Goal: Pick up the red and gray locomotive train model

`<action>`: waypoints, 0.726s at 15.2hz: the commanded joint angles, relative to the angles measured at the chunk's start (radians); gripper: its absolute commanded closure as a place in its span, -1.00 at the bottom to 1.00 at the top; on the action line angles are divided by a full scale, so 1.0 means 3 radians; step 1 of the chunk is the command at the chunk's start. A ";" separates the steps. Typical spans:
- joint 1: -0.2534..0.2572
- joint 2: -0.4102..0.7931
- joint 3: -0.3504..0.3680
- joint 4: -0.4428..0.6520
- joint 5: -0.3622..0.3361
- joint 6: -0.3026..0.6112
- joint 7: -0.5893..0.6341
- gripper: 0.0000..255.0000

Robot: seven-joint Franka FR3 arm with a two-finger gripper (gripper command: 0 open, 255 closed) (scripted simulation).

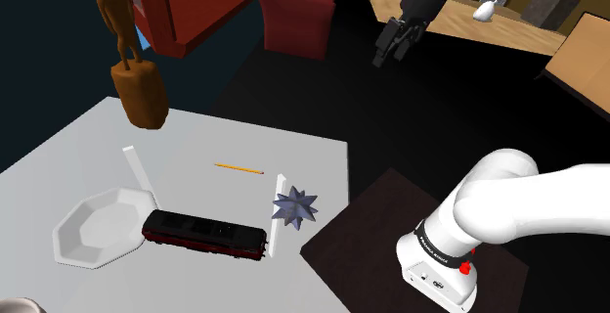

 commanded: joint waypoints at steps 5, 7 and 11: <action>0.0123 0.0309 0.0160 -0.0044 0.0078 0.0263 0.0045 -1.00; 0.0182 0.0478 0.0240 -0.0048 0.0112 0.0391 0.0067 -1.00; 0.0291 0.0840 0.0401 -0.0022 0.0165 0.0638 0.0111 -1.00</action>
